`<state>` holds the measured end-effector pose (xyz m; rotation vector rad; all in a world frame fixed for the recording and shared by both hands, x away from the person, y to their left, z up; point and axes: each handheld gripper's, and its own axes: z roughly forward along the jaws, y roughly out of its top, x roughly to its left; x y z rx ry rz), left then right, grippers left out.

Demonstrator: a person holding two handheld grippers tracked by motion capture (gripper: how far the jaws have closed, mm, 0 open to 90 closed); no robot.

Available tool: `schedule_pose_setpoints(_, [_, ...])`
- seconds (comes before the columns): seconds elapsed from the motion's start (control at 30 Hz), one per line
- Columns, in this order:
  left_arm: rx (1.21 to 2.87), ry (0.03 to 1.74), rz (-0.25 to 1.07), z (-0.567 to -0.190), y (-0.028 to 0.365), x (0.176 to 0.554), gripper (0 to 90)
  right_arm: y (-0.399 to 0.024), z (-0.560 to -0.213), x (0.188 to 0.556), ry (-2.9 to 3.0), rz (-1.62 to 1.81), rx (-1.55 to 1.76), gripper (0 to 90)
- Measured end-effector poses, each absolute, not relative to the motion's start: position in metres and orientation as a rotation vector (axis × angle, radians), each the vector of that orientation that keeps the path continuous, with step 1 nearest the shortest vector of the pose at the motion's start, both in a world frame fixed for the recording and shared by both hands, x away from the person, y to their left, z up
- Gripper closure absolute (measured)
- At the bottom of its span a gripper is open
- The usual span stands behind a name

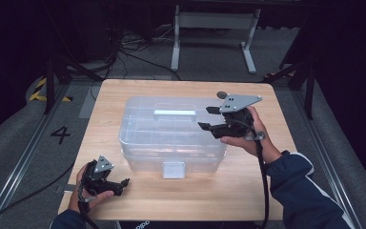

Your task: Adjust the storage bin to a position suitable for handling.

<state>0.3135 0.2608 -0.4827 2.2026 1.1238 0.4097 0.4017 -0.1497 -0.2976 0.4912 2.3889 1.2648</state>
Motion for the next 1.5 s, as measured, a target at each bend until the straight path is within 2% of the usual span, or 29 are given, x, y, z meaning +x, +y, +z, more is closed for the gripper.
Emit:
schedule_pose_setpoints(0.3, [2.203, 1.122, 0.412, -0.483, 0.261, 0.314, 0.7, -0.127, -0.299, 0.406, 2.429, 1.221, 0.450, 49.9])
schedule_pose_setpoints(0.47, [2.203, 1.122, 0.411, -0.483, 0.261, 0.314, 0.8, -0.120, -0.301, 0.412, 2.428, 1.157, 0.455, 59.2])
schedule_pose_setpoints(0.8, [2.203, 1.121, 0.413, -0.483, 0.261, 0.314, 0.8, -0.113, -0.306, 0.421, 2.437, 1.117, 0.469, 68.9])
schedule_pose_setpoints(0.9, [2.203, 1.122, 0.412, -0.483, 0.261, 0.314, 0.8, -0.110, -0.304, 0.418, 2.429, 1.116, 0.456, 74.7])
schedule_pose_setpoints(1.23, [2.204, 1.122, 0.414, -0.482, 0.262, 0.313, 1.9, -0.109, -0.301, 0.420, 2.446, 1.107, 0.459, 75.8])
schedule_pose_setpoints(1.33, [2.195, 1.132, 0.412, -0.481, 0.263, 0.312, 5.8, -0.108, -0.299, 0.422, 2.444, 1.109, 0.467, 75.7])
schedule_pose_setpoints(1.4, [2.189, 1.140, 0.416, -0.479, 0.264, 0.312, 10.6, -0.109, -0.297, 0.423, 2.446, 1.115, 0.474, 75.7])
schedule_pose_setpoints(1.43, [2.185, 1.141, 0.420, -0.478, 0.265, 0.312, 18.8, -0.109, -0.296, 0.425, 2.452, 1.117, 0.482, 75.6])
schedule_pose_setpoints(1.5, [2.180, 1.148, 0.422, -0.477, 0.266, 0.312, 20.5, -0.109, -0.295, 0.426, 2.454, 1.118, 0.488, 75.6])
